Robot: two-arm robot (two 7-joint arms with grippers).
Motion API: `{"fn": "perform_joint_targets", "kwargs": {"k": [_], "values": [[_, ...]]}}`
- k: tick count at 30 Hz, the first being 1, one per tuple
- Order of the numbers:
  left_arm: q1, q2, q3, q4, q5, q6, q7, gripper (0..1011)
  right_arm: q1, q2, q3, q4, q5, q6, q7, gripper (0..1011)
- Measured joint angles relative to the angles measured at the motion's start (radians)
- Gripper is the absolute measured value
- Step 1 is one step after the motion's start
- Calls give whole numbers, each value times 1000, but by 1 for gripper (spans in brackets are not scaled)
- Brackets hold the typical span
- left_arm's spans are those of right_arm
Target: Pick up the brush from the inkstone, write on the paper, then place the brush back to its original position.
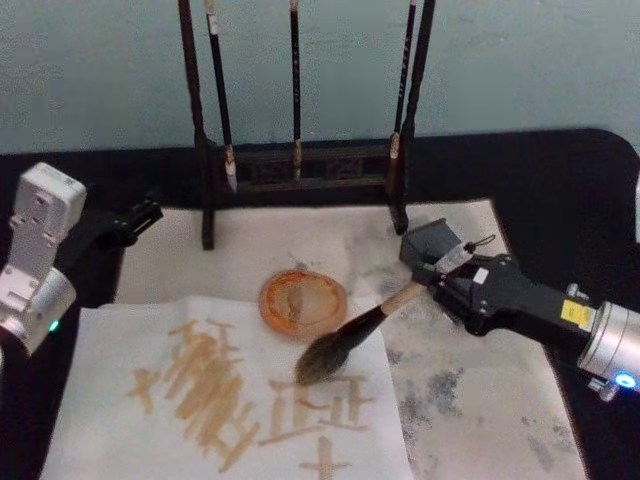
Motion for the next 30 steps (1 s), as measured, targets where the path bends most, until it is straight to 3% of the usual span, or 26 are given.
{"fn": "perform_joint_targets", "kwargs": {"k": [7, 14, 22, 30], "values": [[0, 0, 0, 0, 0, 0, 0, 1002, -9, 5, 17, -34, 12, -12, 8, 164], [0, 0, 0, 0, 0, 0, 0, 1002, 3, -4, 3, -58, 9, -12, 18, 164], [0, 0, 0, 0, 0, 0, 0, 1002, 52, -32, -22, -53, 2, 4, 20, 164], [0, 0, 0, 0, 0, 0, 0, 1002, 109, -71, -25, 2, 51, 21, 26, 164]]}}
